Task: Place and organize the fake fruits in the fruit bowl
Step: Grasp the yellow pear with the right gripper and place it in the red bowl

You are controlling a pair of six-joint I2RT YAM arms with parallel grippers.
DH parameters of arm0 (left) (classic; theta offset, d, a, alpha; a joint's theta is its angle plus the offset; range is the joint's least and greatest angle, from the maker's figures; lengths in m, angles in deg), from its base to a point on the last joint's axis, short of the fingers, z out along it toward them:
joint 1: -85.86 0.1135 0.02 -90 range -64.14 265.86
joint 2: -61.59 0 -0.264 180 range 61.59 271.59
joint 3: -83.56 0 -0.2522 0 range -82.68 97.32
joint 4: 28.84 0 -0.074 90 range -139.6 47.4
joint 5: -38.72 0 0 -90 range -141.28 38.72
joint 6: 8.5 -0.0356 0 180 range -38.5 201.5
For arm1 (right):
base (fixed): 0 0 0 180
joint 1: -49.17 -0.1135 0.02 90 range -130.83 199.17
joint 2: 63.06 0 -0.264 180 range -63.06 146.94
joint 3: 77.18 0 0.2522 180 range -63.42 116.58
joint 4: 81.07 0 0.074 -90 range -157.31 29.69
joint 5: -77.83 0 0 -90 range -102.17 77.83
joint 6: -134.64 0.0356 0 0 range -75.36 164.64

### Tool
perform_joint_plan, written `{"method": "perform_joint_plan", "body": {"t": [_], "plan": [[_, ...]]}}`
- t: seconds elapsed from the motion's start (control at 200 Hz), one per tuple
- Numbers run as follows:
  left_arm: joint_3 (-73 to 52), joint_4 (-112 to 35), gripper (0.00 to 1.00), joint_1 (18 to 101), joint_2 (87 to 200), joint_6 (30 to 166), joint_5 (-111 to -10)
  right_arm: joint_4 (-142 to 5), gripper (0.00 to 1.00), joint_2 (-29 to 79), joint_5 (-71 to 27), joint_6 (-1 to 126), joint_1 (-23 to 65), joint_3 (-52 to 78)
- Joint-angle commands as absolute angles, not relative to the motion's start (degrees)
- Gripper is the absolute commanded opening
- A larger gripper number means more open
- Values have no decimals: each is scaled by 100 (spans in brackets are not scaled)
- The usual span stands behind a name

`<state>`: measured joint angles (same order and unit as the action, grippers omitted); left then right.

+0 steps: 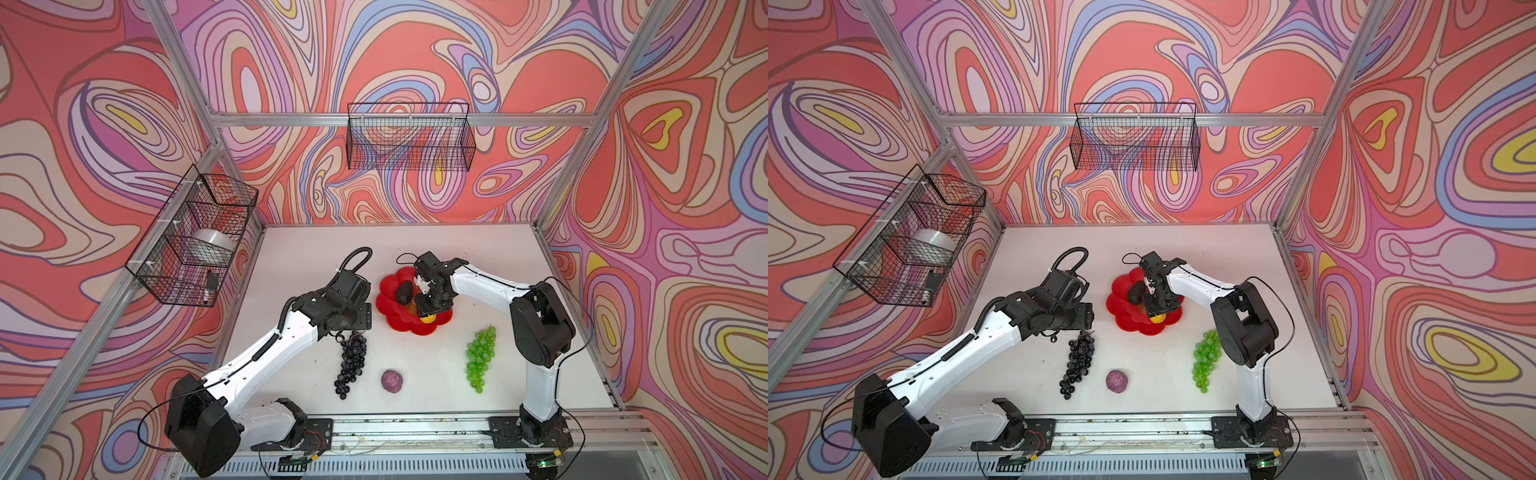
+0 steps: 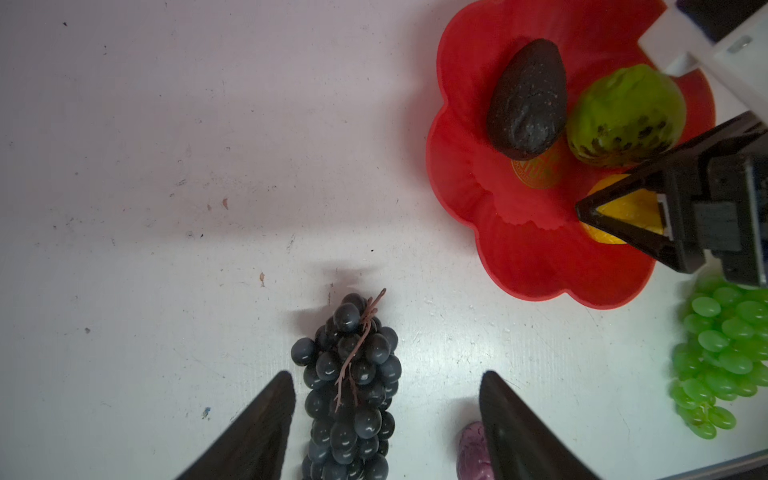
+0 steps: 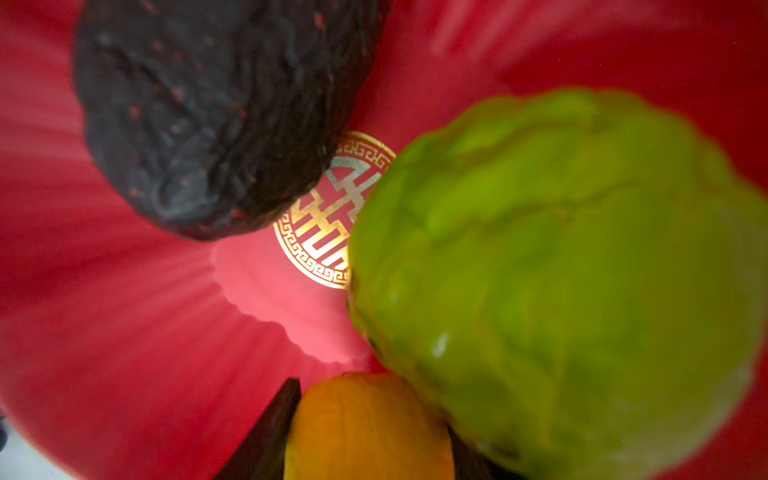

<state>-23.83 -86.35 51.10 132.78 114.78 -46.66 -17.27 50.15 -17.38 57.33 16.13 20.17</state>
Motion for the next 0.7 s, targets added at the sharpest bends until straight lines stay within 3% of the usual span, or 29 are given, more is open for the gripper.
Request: {"method": "perform_joint_plan", "body": {"t": [0.0,0.586,0.691], "plan": [[-2276,-8828,74,5131,13154,11525,-4494,-1881,52,5098,-1557,5651,1634,2076],[-2232,-8906,74,5132,13146,11443,-4478,-2097,64,5318,-1253,5624,1638,2139],[-2198,-8973,75,5132,13152,11417,-4567,-2103,70,5226,-1256,5625,1638,2171]]}}
